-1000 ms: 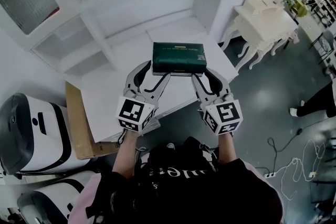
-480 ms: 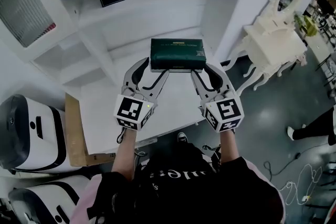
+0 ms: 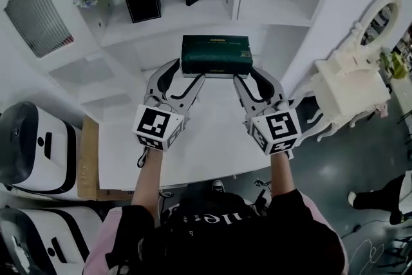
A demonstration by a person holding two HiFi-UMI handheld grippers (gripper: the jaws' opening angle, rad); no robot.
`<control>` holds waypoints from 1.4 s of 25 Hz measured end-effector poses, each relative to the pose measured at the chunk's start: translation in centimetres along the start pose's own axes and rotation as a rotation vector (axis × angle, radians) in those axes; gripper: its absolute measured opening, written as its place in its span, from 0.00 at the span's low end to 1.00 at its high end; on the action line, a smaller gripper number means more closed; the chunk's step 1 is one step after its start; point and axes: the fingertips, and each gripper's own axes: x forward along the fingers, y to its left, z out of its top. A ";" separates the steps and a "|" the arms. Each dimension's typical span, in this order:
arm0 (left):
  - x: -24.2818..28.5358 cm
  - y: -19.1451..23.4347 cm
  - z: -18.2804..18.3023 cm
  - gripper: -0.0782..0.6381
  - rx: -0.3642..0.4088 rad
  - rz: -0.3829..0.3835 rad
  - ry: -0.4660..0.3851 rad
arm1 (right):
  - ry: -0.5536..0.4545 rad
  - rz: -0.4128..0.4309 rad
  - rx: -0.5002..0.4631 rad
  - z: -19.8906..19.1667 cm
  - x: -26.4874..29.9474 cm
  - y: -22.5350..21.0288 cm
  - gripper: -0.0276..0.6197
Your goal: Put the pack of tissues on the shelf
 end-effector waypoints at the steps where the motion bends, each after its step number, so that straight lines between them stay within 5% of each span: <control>1: 0.3 0.6 0.3 0.46 0.012 0.012 0.000 | -0.009 0.014 -0.005 0.4 0.7 -0.2 0.31; 10: 1.8 6.0 2.5 0.46 0.050 0.110 -0.007 | -0.074 0.105 -0.056 3.9 6.5 -0.8 0.31; 19: 5.1 10.6 2.9 0.46 0.056 0.128 0.028 | -0.077 0.108 -0.054 5.4 11.7 -2.6 0.31; 28: 7.9 12.9 1.6 0.46 -0.017 0.149 0.036 | -0.071 0.106 0.136 4.6 15.1 -4.7 0.31; 35: 8.7 13.6 1.2 0.46 -0.012 0.214 0.067 | -0.064 0.063 0.177 4.4 16.5 -5.4 0.31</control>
